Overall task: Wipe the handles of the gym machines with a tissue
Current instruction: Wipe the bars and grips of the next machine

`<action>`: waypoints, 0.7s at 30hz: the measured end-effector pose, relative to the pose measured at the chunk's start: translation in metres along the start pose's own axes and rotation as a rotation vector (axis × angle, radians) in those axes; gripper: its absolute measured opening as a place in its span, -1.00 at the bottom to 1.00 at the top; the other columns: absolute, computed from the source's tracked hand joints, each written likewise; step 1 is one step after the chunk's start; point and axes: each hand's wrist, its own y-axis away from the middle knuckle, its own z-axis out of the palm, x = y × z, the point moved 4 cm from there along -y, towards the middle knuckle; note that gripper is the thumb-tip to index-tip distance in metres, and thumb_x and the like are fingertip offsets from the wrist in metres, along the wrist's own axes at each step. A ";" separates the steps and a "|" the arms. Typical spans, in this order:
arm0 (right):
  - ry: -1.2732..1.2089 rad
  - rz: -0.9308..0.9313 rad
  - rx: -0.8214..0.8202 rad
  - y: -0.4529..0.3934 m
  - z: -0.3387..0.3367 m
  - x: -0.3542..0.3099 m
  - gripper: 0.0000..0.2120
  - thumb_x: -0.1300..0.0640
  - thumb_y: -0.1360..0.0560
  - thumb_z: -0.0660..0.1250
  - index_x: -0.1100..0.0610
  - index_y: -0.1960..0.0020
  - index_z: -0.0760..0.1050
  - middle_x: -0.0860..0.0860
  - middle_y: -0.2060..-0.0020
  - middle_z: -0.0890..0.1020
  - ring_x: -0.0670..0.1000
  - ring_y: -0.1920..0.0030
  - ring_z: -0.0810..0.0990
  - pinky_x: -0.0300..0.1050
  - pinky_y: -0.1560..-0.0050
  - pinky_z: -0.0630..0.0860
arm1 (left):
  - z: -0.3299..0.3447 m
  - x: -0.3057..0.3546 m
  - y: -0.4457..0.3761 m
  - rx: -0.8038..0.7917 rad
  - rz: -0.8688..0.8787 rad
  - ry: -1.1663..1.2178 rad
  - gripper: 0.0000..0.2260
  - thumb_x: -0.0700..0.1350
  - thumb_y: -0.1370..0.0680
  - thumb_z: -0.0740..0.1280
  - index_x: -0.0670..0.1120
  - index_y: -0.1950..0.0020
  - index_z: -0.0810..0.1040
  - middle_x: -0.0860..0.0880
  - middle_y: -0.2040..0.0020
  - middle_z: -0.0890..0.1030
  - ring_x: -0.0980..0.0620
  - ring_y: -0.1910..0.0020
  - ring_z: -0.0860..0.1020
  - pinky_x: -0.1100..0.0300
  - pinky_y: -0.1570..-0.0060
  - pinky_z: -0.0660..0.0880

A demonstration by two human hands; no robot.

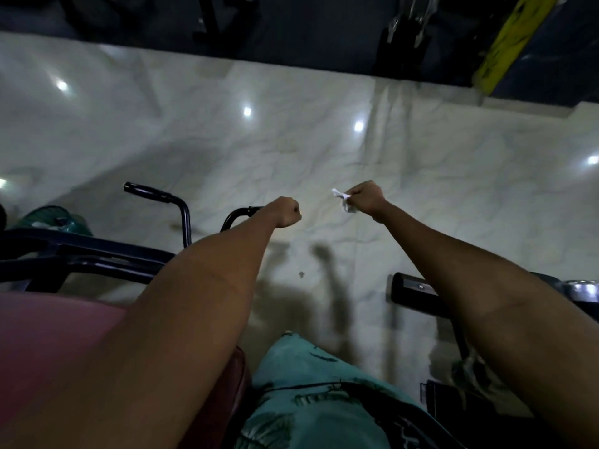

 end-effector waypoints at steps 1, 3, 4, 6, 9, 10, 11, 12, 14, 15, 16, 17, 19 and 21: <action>0.000 -0.012 0.005 0.002 -0.008 0.001 -0.90 0.36 -0.30 0.35 0.37 0.24 0.62 0.22 0.36 0.59 -0.04 0.40 0.54 -0.14 0.25 0.49 | -0.002 0.007 -0.003 -0.007 0.012 -0.013 -0.75 -0.13 -0.59 0.23 -0.25 -0.16 0.54 -0.23 -0.21 0.54 -0.17 -0.19 0.48 0.10 -0.10 0.42; 0.009 -0.031 0.006 0.003 -0.019 0.003 -0.88 0.34 -0.32 0.35 0.39 0.22 0.62 0.20 0.39 0.59 -0.15 0.51 0.51 -0.19 0.28 0.50 | -0.005 0.018 -0.008 -0.016 0.034 -0.021 -0.77 -0.16 -0.57 0.24 -0.23 -0.15 0.56 -0.20 -0.19 0.55 -0.15 -0.16 0.52 0.10 -0.10 0.45; 0.017 -0.039 0.012 0.002 -0.027 0.005 -0.87 0.33 -0.34 0.35 0.38 0.20 0.63 0.19 0.39 0.61 -0.17 0.51 0.51 -0.18 0.26 0.52 | -0.008 0.025 -0.012 -0.009 0.046 -0.025 -0.77 -0.16 -0.56 0.24 -0.22 -0.13 0.58 -0.20 -0.17 0.56 -0.15 -0.13 0.54 0.10 -0.06 0.47; 0.015 -0.041 0.024 0.000 -0.039 0.009 -0.87 0.32 -0.36 0.34 0.36 0.19 0.65 0.22 0.33 0.64 -0.13 0.47 0.53 -0.13 0.18 0.56 | -0.012 0.038 -0.020 0.007 0.062 -0.035 -0.78 -0.16 -0.56 0.24 -0.21 -0.11 0.59 -0.20 -0.16 0.56 -0.15 -0.10 0.55 0.09 -0.03 0.49; -0.035 -0.041 0.054 -0.002 -0.055 0.015 -0.89 0.32 -0.40 0.34 0.35 0.19 0.64 0.18 0.35 0.63 -0.21 0.56 0.51 -0.34 0.38 0.49 | -0.019 0.060 -0.032 0.018 0.105 -0.079 -0.75 -0.14 -0.57 0.23 -0.20 -0.17 0.57 -0.18 -0.22 0.54 -0.14 -0.17 0.51 0.08 -0.12 0.46; -0.057 -0.032 0.064 -0.003 -0.060 0.018 -0.89 0.34 -0.41 0.34 0.35 0.20 0.63 0.14 0.38 0.62 -0.23 0.59 0.49 -0.39 0.46 0.45 | -0.020 0.067 -0.037 0.014 0.123 -0.090 -0.75 -0.14 -0.58 0.23 -0.21 -0.18 0.56 -0.18 -0.22 0.54 -0.14 -0.18 0.50 0.09 -0.12 0.45; -0.074 -0.018 0.074 -0.003 -0.065 0.022 -0.90 0.34 -0.42 0.34 0.34 0.22 0.63 0.11 0.43 0.61 -0.23 0.60 0.49 -0.40 0.49 0.42 | -0.022 0.076 -0.042 0.009 0.144 -0.102 -0.75 -0.15 -0.58 0.23 -0.22 -0.18 0.56 -0.18 -0.22 0.54 -0.14 -0.18 0.50 0.10 -0.11 0.43; -0.079 -0.008 0.085 -0.004 -0.070 0.027 -0.90 0.34 -0.42 0.35 0.33 0.23 0.62 0.07 0.48 0.60 -0.23 0.60 0.49 -0.40 0.49 0.42 | -0.024 0.085 -0.046 0.006 0.163 -0.111 -0.75 -0.16 -0.58 0.22 -0.23 -0.19 0.56 -0.19 -0.22 0.54 -0.14 -0.18 0.50 0.11 -0.10 0.43; -0.063 0.024 0.107 -0.008 -0.082 0.038 -0.90 0.34 -0.39 0.36 0.36 0.24 0.62 0.13 0.47 0.62 -0.20 0.57 0.49 -0.32 0.39 0.47 | -0.027 0.102 -0.057 -0.005 0.199 -0.140 -0.75 -0.16 -0.58 0.22 -0.22 -0.19 0.56 -0.19 -0.22 0.53 -0.14 -0.18 0.50 0.11 -0.11 0.44; -0.048 0.042 0.122 -0.010 -0.088 0.044 -0.90 0.35 -0.36 0.35 0.39 0.23 0.62 0.22 0.40 0.63 -0.18 0.55 0.49 -0.26 0.33 0.46 | -0.028 0.111 -0.064 -0.013 0.216 -0.149 -0.75 -0.16 -0.58 0.23 -0.22 -0.19 0.56 -0.18 -0.21 0.54 -0.13 -0.18 0.50 0.11 -0.12 0.44; -0.033 0.061 0.143 -0.013 -0.097 0.051 -0.90 0.35 -0.35 0.35 0.39 0.21 0.62 0.27 0.36 0.64 -0.18 0.54 0.49 -0.21 0.29 0.46 | -0.030 0.122 -0.073 -0.019 0.243 -0.156 -0.75 -0.16 -0.57 0.23 -0.21 -0.17 0.57 -0.18 -0.21 0.54 -0.12 -0.17 0.51 0.10 -0.12 0.45; -0.027 0.077 0.162 -0.016 -0.105 0.057 -0.89 0.33 -0.37 0.36 0.39 0.20 0.63 0.26 0.35 0.64 -0.21 0.55 0.48 -0.22 0.29 0.47 | -0.031 0.132 -0.081 -0.027 0.272 -0.168 -0.76 -0.16 -0.56 0.23 -0.21 -0.15 0.58 -0.17 -0.19 0.56 -0.12 -0.15 0.52 0.10 -0.12 0.46; -0.028 0.122 0.190 -0.027 -0.122 0.067 -0.86 0.28 -0.41 0.37 0.37 0.18 0.63 0.22 0.33 0.65 -0.22 0.55 0.51 -0.24 0.26 0.52 | -0.034 0.151 -0.099 -0.030 0.324 -0.195 -0.78 -0.16 -0.55 0.23 -0.22 -0.10 0.59 -0.16 -0.16 0.58 -0.11 -0.12 0.53 0.09 -0.09 0.46; 0.004 0.155 0.211 -0.043 -0.137 0.076 -0.84 0.28 -0.41 0.37 0.41 0.19 0.61 0.29 0.26 0.65 -0.06 0.40 0.61 -0.07 0.14 0.54 | -0.039 0.169 -0.122 -0.034 0.373 -0.210 -0.78 -0.17 -0.55 0.23 -0.22 -0.09 0.59 -0.15 -0.16 0.58 -0.11 -0.12 0.53 0.10 -0.08 0.45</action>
